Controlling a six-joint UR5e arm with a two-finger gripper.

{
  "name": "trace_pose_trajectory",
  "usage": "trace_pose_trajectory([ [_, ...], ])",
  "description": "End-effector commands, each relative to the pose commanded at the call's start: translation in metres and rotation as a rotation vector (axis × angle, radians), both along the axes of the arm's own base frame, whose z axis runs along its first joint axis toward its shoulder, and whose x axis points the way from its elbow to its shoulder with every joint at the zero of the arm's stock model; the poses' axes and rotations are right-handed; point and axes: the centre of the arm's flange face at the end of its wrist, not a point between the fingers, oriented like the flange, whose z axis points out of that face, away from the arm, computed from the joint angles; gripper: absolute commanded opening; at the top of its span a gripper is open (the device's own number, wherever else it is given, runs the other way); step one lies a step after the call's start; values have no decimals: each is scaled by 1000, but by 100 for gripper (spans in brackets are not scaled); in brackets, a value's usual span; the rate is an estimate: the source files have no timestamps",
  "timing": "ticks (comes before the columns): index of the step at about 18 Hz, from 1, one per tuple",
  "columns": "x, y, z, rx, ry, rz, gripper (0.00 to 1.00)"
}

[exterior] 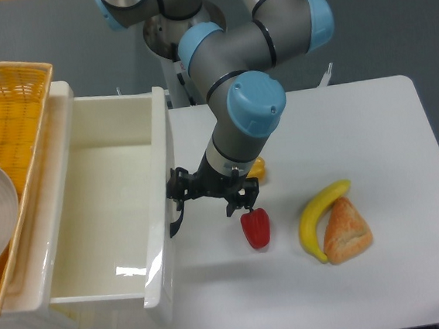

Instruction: Slide open the top white drawer

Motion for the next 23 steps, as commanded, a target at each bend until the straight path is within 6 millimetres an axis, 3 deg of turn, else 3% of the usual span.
trace_pose_trajectory([
  [9, -19, -9, 1, 12, -7, 27, 100],
  [23, -27, -13, 0, 12, -3, 29, 100],
])
